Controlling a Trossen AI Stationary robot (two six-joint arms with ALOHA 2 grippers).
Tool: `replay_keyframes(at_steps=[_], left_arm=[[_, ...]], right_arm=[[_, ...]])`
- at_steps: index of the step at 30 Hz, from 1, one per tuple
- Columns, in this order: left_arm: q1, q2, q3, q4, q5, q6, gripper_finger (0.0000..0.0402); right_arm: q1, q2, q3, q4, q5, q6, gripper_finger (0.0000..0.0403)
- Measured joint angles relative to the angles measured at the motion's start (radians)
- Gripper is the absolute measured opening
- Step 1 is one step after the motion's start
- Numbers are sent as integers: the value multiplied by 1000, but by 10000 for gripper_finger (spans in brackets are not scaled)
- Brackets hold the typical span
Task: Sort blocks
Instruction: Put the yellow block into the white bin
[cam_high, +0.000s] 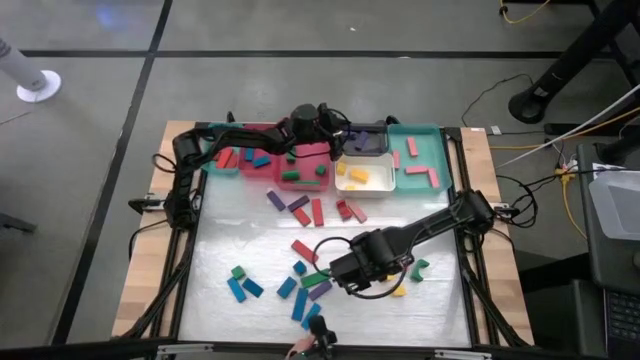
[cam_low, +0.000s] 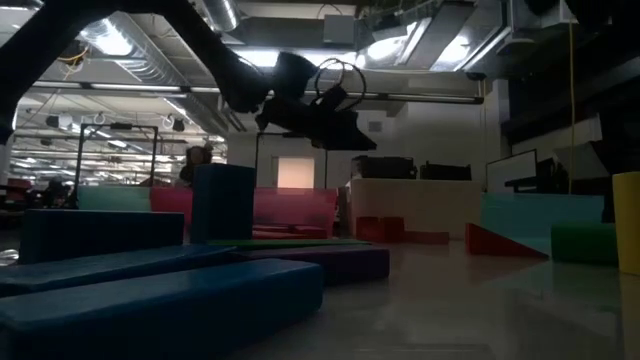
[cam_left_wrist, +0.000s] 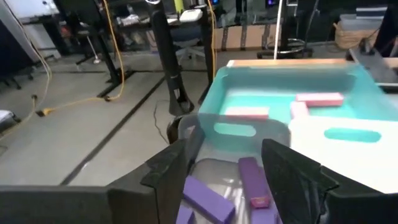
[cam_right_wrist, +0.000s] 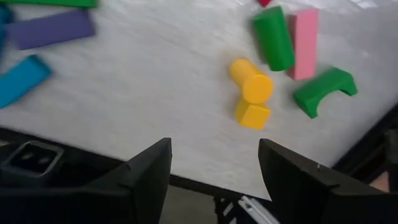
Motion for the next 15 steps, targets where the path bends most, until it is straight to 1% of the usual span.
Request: replay_keyframes(at_steps=[4, 8, 15], left_arm=[[-13, -35, 0, -52, 0, 1, 194], [-29, -74, 0, -154, 0, 20, 194], [-52, -130, 0, -301, 0, 80, 194]], right_arm=[[0, 0, -72, -1, -22, -4, 241], [0, 0, -133, -1, -59, -49, 241], [-2, 0, -208, 5, -62, -134, 241]])
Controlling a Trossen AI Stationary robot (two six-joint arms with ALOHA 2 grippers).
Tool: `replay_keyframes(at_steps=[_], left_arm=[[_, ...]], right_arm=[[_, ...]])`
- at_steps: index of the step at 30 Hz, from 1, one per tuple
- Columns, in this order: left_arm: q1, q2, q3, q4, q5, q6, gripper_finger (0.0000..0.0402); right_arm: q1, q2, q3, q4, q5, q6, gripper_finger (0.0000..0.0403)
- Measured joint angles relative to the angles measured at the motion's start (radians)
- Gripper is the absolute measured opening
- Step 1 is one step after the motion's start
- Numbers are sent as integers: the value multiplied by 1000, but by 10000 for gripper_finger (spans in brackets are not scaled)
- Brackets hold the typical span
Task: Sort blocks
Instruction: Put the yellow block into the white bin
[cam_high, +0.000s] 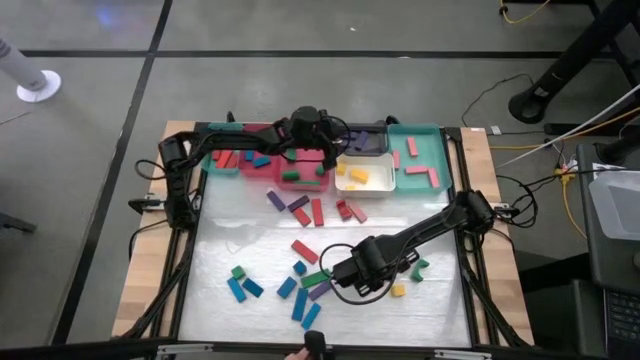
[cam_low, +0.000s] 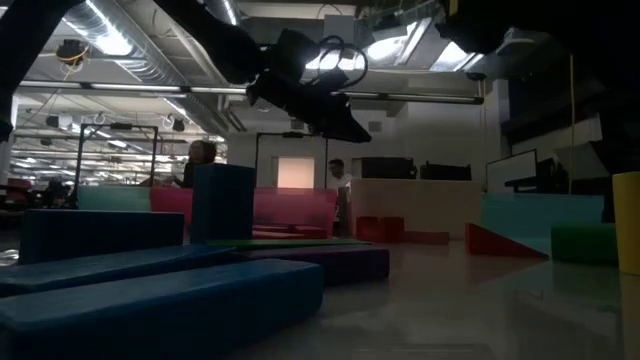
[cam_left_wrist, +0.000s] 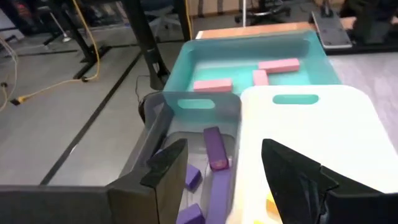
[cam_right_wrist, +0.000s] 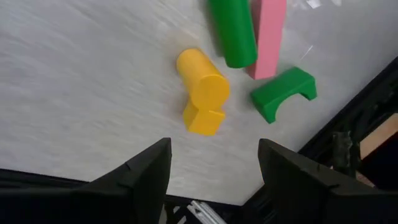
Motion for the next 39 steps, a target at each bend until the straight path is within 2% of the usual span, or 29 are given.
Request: replay_keyframes(at_steps=[4, 8, 16, 26, 32, 39], left_arm=[[-6, -18, 0, -42, 1, 11, 194], [-6, -20, 0, -65, 0, 9, 194], [-5, -21, 0, -121, 0, 30, 194], [-5, -21, 0, -139, 0, 55, 194], [-5, -21, 0, -140, 0, 61, 194], [-5, -21, 0, -214, 2, 68, 194]], right_arm=[[0, 0, -43, 46, 12, -29, 235], [0, 0, -105, 117, 18, -69, 209], [-2, 0, -201, 96, 27, -136, 166], [-5, 0, -206, 194, 24, -168, 163], [-5, 0, -206, 159, 35, -167, 163], [-4, 0, -206, 105, -35, -278, 163]])
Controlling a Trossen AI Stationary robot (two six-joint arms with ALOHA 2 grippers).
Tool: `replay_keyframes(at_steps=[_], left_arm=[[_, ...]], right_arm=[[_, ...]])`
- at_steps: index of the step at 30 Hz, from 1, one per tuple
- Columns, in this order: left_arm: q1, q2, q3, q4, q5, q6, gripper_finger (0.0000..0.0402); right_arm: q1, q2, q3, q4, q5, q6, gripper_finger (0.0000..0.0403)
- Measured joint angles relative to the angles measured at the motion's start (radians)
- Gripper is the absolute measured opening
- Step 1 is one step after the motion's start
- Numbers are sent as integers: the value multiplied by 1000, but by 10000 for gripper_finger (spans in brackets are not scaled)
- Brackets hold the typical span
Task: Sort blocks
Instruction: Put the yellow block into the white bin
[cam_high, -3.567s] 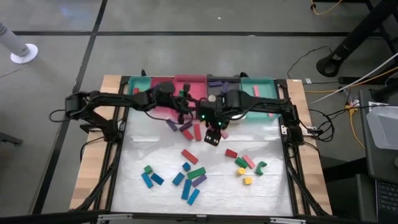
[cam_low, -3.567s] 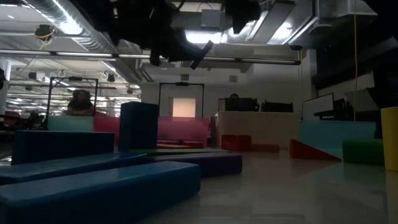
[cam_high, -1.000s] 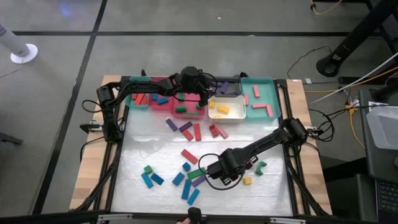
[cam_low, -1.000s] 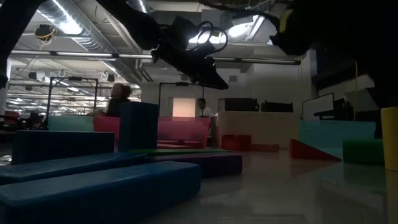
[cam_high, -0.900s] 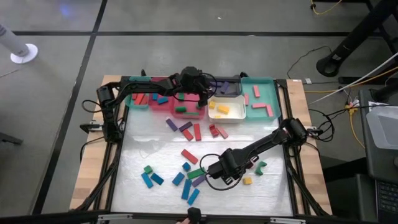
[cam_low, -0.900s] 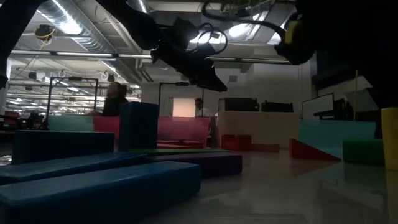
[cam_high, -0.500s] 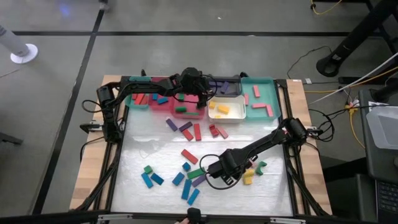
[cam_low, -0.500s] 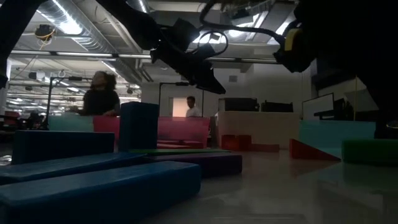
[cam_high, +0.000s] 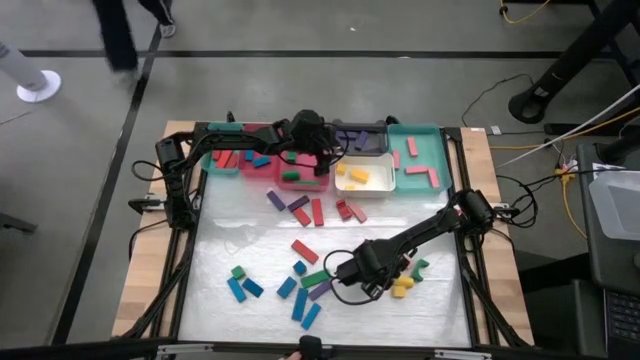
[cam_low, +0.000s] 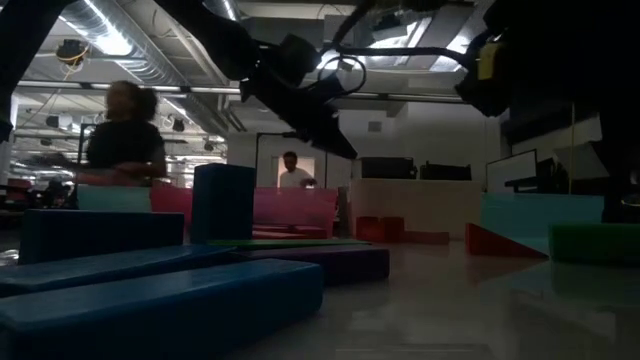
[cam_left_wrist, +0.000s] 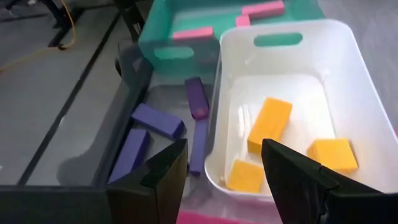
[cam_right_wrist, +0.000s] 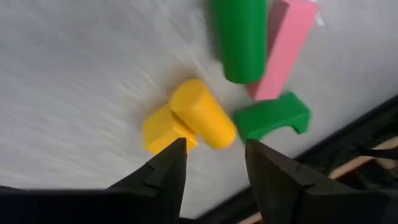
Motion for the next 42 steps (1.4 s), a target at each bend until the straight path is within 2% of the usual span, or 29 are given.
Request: replay_keyframes(at_steps=[5, 16, 21, 28, 35, 42], left_arm=[[0, 0, 0, -32, 1, 14, 194], [0, 1, 0, -76, 2, 18, 194], [0, 1, 0, -75, 2, 18, 194], [0, 1, 0, -75, 2, 18, 194], [0, -20, -1, -93, 2, 25, 194], [0, -173, -1, -259, 1, 75, 194]], right_arm=[[17, 0, -1, -28, 75, -62, 163], [75, -2, -144, 149, 11, -65, 163], [70, 0, -189, 173, 20, -62, 163], [71, -2, -247, 302, 11, -65, 162], [49, -2, -234, 294, -5, -70, 129], [-32, -7, -143, 251, 32, -151, 129]])
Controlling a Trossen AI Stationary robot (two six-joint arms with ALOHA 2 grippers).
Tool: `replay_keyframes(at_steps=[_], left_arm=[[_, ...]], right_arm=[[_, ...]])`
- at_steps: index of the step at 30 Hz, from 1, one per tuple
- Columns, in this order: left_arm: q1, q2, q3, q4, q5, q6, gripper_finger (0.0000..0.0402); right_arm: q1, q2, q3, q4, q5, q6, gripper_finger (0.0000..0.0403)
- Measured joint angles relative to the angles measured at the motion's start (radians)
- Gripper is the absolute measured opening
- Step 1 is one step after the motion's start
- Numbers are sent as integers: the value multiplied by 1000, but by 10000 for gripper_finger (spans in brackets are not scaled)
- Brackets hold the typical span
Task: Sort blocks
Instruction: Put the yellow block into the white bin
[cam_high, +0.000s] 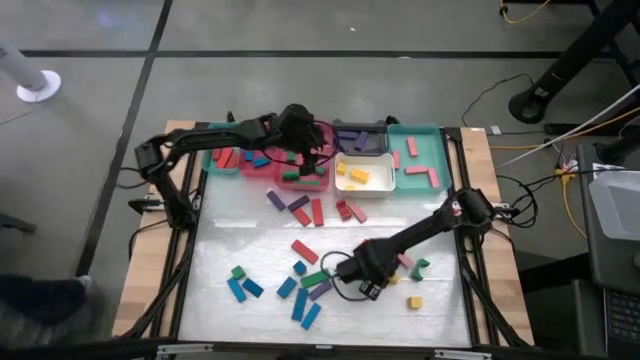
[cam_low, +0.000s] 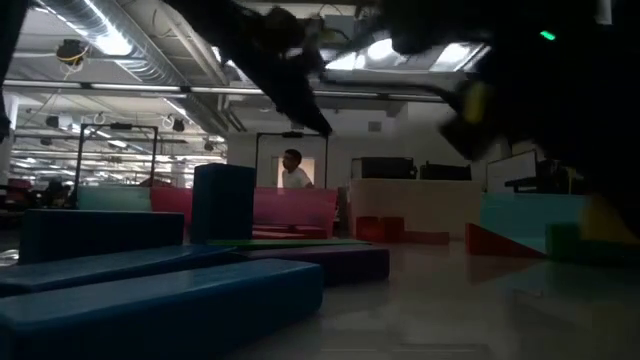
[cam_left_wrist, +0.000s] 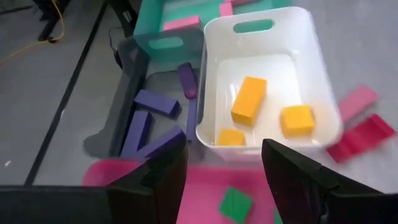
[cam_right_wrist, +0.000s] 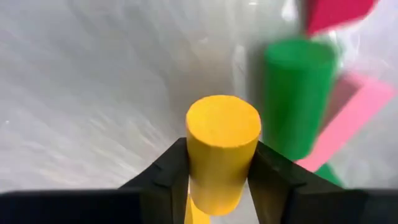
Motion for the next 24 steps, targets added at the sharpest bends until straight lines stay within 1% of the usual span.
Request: replay_keyframes(at_steps=[3, 5, 12, 15, 17, 20, 22, 24], left_arm=[[0, -90, 0, -128, 1, 17, 194], [0, -149, 0, -225, 1, 18, 194], [-1, -335, 1, -607, 24, 9, 194], [-7, -391, 0, -764, 29, -41, 194], [-13, -422, 1, -860, 33, -91, 194], [-27, -453, 1, -971, 35, -162, 194], [-37, -467, -1, -1025, 36, -204, 194], [-50, -484, -11, -1075, 38, -246, 194]], right_arm=[[-50, -6, 77, -65, 55, -76, 136], [-91, -7, 139, -89, 111, -133, 138], [-264, -7, 370, -197, 379, -416, 135], [-356, -7, 437, -211, 500, -546, 139], [-422, -7, 460, -207, 554, -633, 139], [-528, -8, 465, -194, 582, -750, 140], [-597, -7, 465, -193, 568, -802, 141], [-660, -4, 465, -181, 542, -816, 141]])
